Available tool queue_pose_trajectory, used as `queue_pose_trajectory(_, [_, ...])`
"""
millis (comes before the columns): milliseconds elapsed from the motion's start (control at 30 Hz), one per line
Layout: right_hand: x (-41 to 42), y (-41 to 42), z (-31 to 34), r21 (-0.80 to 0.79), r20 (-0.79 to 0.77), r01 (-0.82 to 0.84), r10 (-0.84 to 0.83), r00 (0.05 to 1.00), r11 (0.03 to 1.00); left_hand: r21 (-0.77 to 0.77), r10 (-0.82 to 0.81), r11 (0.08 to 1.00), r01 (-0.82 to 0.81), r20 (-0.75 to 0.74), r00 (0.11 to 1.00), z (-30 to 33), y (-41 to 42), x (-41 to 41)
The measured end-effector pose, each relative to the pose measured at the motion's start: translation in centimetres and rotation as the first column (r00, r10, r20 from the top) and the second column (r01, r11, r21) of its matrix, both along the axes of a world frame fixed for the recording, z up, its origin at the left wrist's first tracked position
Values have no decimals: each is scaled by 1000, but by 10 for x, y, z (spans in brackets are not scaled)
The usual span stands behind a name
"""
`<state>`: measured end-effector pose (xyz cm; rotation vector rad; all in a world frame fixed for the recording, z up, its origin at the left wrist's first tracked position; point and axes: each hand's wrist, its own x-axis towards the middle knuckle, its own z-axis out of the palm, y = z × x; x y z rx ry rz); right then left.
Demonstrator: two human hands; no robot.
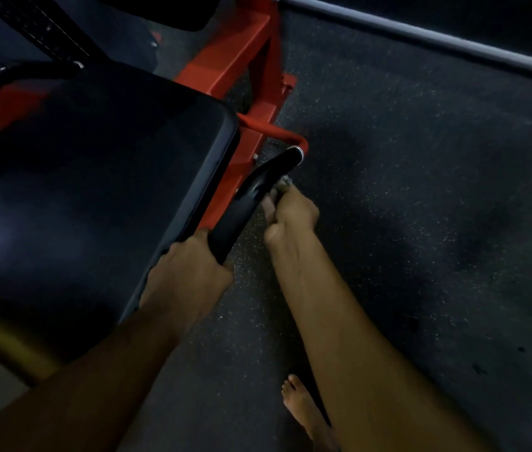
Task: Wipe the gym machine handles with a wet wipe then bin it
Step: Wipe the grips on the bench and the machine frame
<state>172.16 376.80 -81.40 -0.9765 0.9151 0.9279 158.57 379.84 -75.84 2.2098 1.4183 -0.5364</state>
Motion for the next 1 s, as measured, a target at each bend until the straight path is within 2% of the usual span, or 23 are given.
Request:
queue_pose_trajectory(167, [-11,-2,-6,105,-72,62,-55,996,993,19,-17,1000,17,-11,1000,-1,0,0])
queue_pose_trajectory(267, [11,6,-11,80,-69,155,-150,986,985,-2,-16,1000,16,-6,1000,-2,1,-1])
queue_pose_trajectory(367, [24,15,-24,40,6,190,-190,982,981,-15,-14,1000,14,-7,1000,-1,1,-1])
queue_pose_trajectory(533, [22,17,-33,-62,168,96,-84,982,994,2,-13,1000,13,-28,1000,-1,2,-1])
queue_pose_trajectory(700, [-27,-1,-7,-108,291,17,16,957,994,14,-7,1000,8,-61,998,-1,2,0])
queue_pose_trajectory(867, [-60,-24,5,-144,500,-102,161,851,984,42,-38,998,42,-86,996,3,0,1])
queue_pose_trajectory(1000, [-44,-30,-3,-284,650,-222,358,670,933,32,-33,999,37,-102,994,1,2,1])
